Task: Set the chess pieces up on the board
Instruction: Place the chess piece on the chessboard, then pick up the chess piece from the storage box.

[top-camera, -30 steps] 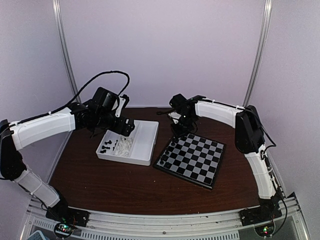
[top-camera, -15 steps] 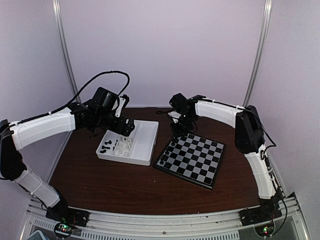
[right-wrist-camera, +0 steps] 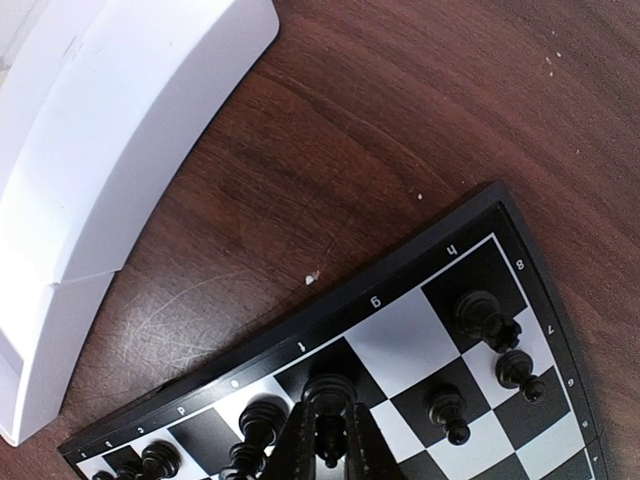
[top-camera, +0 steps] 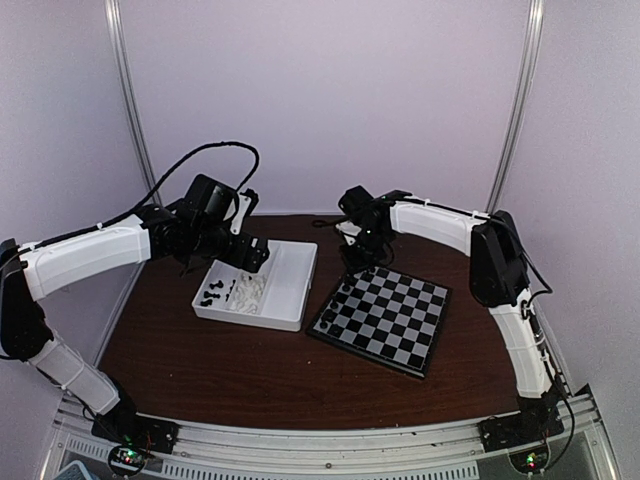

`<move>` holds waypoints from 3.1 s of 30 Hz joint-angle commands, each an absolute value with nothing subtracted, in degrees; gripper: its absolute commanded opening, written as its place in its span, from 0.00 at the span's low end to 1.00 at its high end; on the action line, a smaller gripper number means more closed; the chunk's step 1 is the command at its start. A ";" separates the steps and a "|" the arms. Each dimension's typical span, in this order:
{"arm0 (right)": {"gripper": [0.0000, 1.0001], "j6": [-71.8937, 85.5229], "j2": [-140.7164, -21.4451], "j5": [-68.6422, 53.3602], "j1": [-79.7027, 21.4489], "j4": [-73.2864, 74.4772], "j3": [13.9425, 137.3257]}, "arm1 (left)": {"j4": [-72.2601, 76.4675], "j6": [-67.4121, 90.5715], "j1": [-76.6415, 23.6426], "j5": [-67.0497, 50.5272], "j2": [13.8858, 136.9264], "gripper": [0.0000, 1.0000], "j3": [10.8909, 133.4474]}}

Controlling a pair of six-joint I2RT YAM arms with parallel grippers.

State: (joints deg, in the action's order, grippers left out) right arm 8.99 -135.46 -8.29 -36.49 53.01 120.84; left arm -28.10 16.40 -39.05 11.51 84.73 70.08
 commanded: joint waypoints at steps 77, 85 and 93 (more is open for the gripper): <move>0.40 9.56 -98.27 -8.27 -36.39 26.42 87.66 | -47.20 22.58 -19.72 6.98 118.74 0.26 89.00; 0.40 9.47 -98.74 -8.69 -36.39 26.01 87.56 | -46.76 23.77 -19.01 7.36 121.72 0.26 90.62; 0.40 9.24 -99.10 -9.21 -36.39 25.92 88.01 | -46.74 25.05 -18.42 7.16 124.80 0.27 93.08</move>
